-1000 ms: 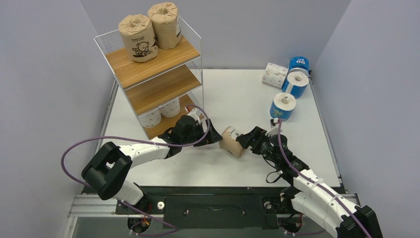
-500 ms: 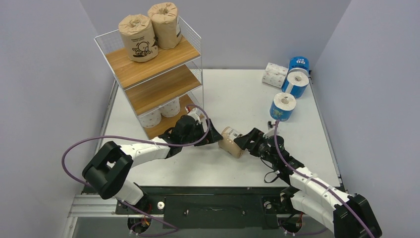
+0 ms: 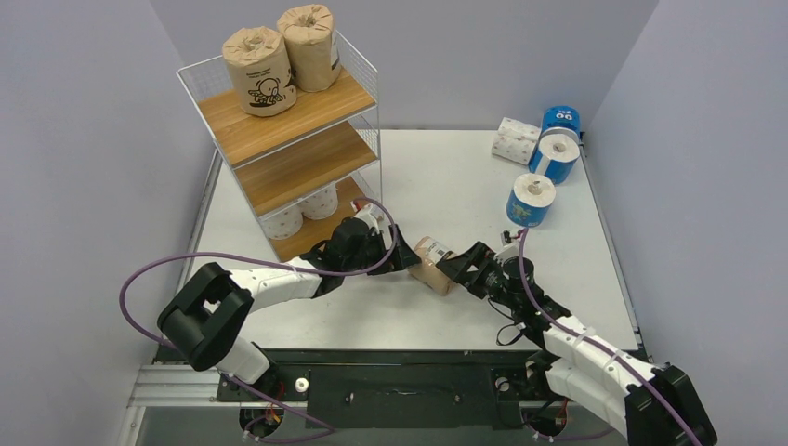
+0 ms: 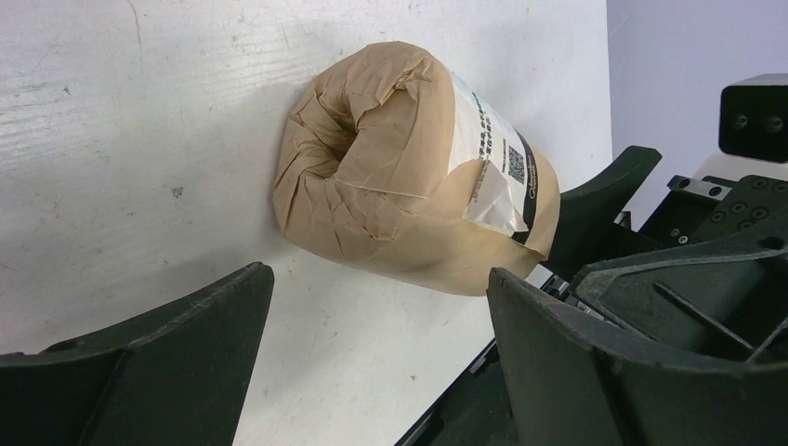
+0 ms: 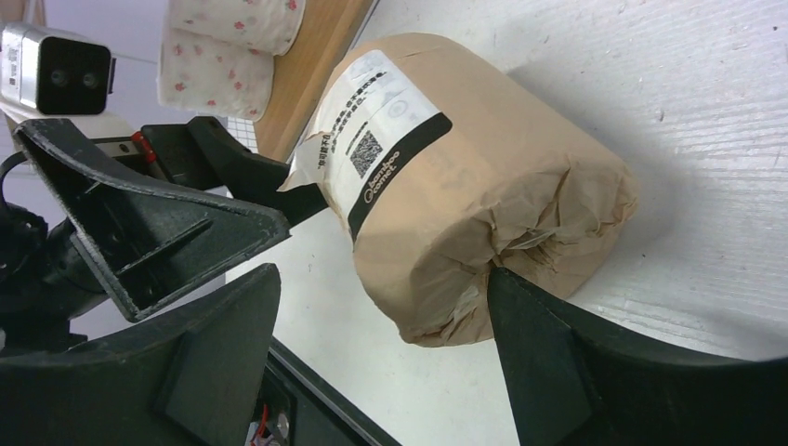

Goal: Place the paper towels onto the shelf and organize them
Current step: Adjust the paper towel at the center of the board.

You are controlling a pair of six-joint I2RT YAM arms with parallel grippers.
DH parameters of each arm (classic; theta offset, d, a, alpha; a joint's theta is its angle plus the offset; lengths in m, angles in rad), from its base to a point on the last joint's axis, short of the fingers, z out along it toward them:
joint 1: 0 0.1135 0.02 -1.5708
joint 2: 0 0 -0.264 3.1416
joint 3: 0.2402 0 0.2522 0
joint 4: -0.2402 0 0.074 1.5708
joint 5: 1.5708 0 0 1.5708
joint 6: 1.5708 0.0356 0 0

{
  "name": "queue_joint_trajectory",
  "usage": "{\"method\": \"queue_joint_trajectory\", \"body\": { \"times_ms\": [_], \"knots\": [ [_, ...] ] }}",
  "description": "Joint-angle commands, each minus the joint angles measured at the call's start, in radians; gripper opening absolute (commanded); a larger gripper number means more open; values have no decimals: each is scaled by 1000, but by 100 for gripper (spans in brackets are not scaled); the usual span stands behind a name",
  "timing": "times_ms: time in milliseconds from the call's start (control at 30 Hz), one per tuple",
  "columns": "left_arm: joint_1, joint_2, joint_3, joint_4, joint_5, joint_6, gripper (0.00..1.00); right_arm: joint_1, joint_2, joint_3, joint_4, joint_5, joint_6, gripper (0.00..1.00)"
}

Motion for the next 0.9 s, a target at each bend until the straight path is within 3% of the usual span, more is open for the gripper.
{"method": "queue_joint_trajectory", "body": {
  "times_ms": [0,267,533,867],
  "knots": [
    [-11,8,8,63,15,18,84,3,-17,15,-2,-14,23,78],
    [-36,-49,-45,68,-16,24,83,14,158,7,205,-12,90,77],
    [-50,-177,-113,21,-99,48,83,23,233,38,250,58,35,70],
    [-112,-506,-194,-144,-312,80,82,25,255,73,195,109,-51,43]
  ]
}}
